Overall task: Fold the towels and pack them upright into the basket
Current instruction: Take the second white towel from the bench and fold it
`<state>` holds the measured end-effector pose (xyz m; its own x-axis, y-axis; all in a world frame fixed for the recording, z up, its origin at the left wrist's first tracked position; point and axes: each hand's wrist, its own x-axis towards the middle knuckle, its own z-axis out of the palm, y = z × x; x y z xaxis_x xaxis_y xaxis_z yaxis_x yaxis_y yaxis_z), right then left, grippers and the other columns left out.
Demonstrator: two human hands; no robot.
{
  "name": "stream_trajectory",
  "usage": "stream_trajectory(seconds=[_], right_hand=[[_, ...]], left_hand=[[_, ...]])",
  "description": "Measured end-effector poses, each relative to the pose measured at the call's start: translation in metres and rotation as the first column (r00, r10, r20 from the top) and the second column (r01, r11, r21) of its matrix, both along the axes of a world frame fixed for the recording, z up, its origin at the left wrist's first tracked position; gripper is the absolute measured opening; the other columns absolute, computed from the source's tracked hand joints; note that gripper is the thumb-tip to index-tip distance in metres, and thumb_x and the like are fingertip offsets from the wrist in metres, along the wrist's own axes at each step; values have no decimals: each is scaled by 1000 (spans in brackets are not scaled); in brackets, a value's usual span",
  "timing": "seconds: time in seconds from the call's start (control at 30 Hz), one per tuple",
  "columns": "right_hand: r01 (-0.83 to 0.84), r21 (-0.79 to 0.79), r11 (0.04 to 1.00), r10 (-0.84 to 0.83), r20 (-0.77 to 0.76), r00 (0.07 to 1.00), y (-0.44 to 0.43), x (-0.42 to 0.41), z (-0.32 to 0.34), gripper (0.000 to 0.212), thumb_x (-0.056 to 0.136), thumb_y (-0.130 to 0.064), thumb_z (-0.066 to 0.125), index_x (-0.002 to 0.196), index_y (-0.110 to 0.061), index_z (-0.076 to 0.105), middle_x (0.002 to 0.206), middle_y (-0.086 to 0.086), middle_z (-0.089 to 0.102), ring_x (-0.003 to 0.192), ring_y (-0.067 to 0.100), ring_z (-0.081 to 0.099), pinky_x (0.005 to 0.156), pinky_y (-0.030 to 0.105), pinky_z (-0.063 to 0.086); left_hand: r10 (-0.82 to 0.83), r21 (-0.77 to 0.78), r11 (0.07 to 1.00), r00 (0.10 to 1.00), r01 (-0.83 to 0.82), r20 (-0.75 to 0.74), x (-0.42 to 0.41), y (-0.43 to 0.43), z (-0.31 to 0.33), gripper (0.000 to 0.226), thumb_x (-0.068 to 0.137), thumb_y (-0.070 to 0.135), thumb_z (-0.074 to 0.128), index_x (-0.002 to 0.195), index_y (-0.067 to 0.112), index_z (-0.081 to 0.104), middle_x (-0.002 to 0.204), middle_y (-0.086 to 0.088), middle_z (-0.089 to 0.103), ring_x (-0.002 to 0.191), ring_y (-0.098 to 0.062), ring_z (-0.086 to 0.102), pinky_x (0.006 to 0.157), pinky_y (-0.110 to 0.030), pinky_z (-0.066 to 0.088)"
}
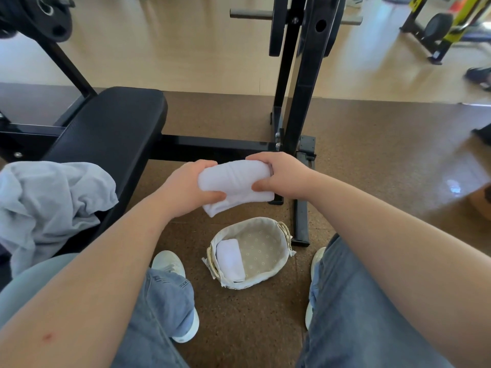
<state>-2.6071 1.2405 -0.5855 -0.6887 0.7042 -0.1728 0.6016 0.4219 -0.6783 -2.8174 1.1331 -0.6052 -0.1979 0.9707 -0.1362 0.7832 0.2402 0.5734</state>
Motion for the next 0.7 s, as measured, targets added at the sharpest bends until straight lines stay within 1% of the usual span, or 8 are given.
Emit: stream_trajectory(seconds=[0.1, 0.2, 0.27, 0.33, 0.43, 0.5, 0.6, 0.7], right_hand=[[60, -60, 996, -64, -63, 996, 7, 5, 0, 50, 93, -33, 73, 139, -32, 54, 119, -11, 61, 110, 11, 59, 94, 34, 55], [121, -175, 977, -140, -99, 985, 7, 3, 2, 44, 101, -46, 59, 141, -29, 48, 113, -15, 61, 106, 8, 61, 91, 30, 55], [154, -186, 970, -176, -105, 979, 5, 1, 1, 38, 103, -54, 50, 132, -29, 51, 111, -11, 64, 103, 10, 64, 94, 35, 58], [177, -183, 967, -199, -110, 974, 2, 0, 0, 38, 104, -57, 45, 123, -27, 55, 108, -4, 68, 101, 14, 68, 95, 42, 60], [211, -200, 957, -240, -130, 962, 2, -1, 2, 41, 103, -57, 46, 120, -23, 61, 103, 1, 70, 96, 18, 71, 92, 46, 61], [202, -231, 952, -235, -128, 963, 2, 0, 4, 41, 102, -56, 49, 122, -23, 61, 106, 2, 71, 97, 19, 72, 90, 47, 62], [109, -395, 912, -179, -146, 973, 1, 4, 4, 35, 97, -48, 65, 126, -30, 56, 113, -1, 68, 103, 18, 71, 88, 43, 63], [24, -418, 908, -83, -124, 989, 1, 9, 4, 51, 89, -35, 79, 133, -31, 53, 119, -3, 63, 108, 19, 67, 88, 42, 63]], left_hand=[[104, 18, 994, 994, -105, 40, -3, -2, 0, 54, 89, 48, 74, 132, 30, 46, 111, 10, 55, 95, -8, 57, 66, -20, 44], [236, 62, 967, 961, -247, 140, -2, 0, 3, 54, 96, 61, 54, 135, 26, 47, 114, 8, 56, 98, -10, 57, 69, -21, 43], [247, 72, 959, 933, -274, 262, 1, 1, 4, 53, 99, 62, 47, 136, 23, 50, 114, 9, 59, 105, -12, 59, 74, -22, 44], [177, 39, 978, 913, -206, 369, 3, 0, 5, 51, 98, 57, 52, 137, 25, 50, 116, 12, 59, 107, -8, 59, 80, -23, 47], [31, -63, 998, 937, -10, 348, 7, -3, 3, 51, 90, 49, 70, 134, 34, 49, 115, 17, 58, 107, -6, 58, 82, -23, 51], [2, -90, 996, 947, 28, 321, 9, -4, 2, 49, 87, 45, 77, 128, 37, 51, 111, 18, 57, 104, -7, 58, 82, -23, 52], [-14, -78, 996, 953, 39, 302, 7, -6, 2, 46, 86, 41, 79, 124, 37, 53, 109, 16, 58, 103, -9, 58, 80, -23, 52], [-54, -73, 994, 939, 84, 339, 4, -8, 4, 43, 87, 34, 79, 124, 36, 55, 110, 14, 60, 104, -9, 59, 79, -22, 53]])
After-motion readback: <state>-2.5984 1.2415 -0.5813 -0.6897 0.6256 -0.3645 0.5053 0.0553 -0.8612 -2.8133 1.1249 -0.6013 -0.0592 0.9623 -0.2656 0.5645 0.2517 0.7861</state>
